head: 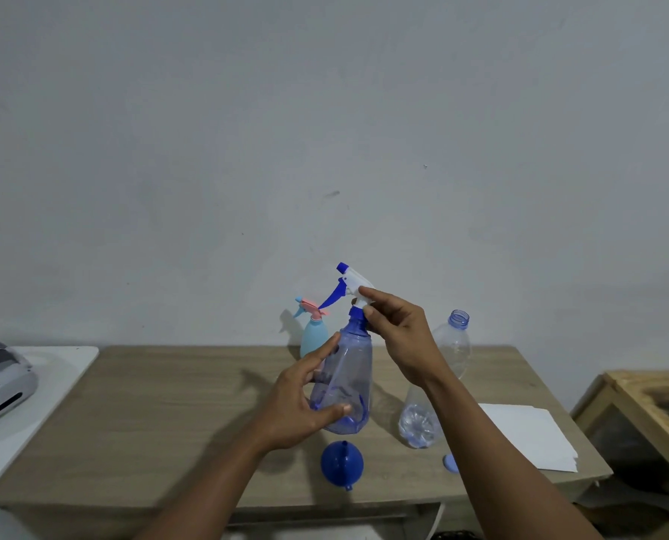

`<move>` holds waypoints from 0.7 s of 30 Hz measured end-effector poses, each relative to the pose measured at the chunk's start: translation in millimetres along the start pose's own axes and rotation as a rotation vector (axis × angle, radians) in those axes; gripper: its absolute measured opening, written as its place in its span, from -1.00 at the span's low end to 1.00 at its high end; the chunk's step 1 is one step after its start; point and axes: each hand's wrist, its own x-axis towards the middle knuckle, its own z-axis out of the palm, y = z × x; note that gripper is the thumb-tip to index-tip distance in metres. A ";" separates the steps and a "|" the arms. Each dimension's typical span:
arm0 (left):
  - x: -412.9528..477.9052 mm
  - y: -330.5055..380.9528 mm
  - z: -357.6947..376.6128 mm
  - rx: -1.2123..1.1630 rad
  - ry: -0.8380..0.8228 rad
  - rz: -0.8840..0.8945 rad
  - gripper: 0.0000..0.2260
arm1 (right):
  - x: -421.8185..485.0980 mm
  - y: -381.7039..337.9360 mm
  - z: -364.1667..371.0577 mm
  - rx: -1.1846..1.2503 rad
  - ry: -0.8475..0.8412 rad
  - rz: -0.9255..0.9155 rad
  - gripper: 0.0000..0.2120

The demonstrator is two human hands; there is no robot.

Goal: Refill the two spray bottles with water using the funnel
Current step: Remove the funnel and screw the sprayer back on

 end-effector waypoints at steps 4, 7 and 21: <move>-2.7 -0.5 0.1 -0.065 -0.042 -0.009 -0.14 | 0.3 2.5 0.3 -0.027 0.030 -0.029 -0.72; -3.6 0.9 2.2 -0.116 -0.071 -0.020 -0.14 | -1.1 3.2 0.2 -0.043 0.029 -0.038 -0.74; -9.3 6.8 6.7 -0.171 -0.083 -0.032 -0.12 | -11.1 -3.7 1.7 -0.006 0.032 -0.024 -0.76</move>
